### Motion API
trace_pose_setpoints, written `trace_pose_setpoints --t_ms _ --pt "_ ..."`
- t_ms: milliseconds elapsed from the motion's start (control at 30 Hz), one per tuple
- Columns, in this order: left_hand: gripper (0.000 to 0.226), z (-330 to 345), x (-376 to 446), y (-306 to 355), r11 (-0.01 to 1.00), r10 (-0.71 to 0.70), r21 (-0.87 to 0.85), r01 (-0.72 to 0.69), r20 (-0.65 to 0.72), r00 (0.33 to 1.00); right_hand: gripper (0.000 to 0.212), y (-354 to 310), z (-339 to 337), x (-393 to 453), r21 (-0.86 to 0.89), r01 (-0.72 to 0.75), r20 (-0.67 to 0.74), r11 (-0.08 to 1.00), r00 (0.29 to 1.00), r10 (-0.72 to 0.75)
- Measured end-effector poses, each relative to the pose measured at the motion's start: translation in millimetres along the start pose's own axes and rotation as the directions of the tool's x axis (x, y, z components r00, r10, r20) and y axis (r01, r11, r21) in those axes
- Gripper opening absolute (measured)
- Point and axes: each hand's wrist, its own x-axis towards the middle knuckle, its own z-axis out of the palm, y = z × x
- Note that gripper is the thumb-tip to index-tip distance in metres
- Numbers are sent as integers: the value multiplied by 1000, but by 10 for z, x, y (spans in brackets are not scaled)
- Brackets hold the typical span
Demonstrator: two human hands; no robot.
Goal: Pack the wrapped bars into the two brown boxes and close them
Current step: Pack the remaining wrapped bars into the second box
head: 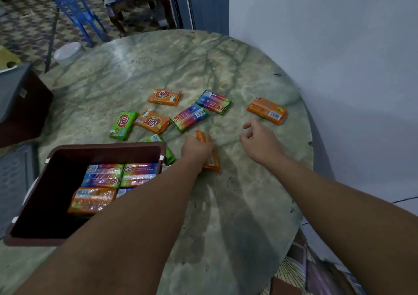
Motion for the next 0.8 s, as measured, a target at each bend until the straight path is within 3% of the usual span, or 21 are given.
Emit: trace_pose_setpoints --t_ms 100,267,433,533,667,800 --pt "35 107 -75 111 996 86 -41 -85 31 996 26 -9 13 85 -20 20 -6 1000 1000 -20" --pt "21 161 -127 335 976 198 -106 -190 72 978 35 -1 -30 315 -185 53 -84 981 994 -69" --pt "28 144 -171 419 968 246 -80 -237 128 961 46 -10 -146 491 -368 3 -138 930 989 -58" --pt "29 136 -185 432 965 257 -85 -247 152 954 59 -14 -220 594 -454 -7 -61 891 998 -23" --pt "29 114 -181 451 968 248 -78 -237 182 952 94 26 -231 723 -504 -62 108 861 985 134" --pt "31 93 -173 454 970 243 -71 -234 187 952 96 77 -212 688 -535 -69 85 842 987 135"
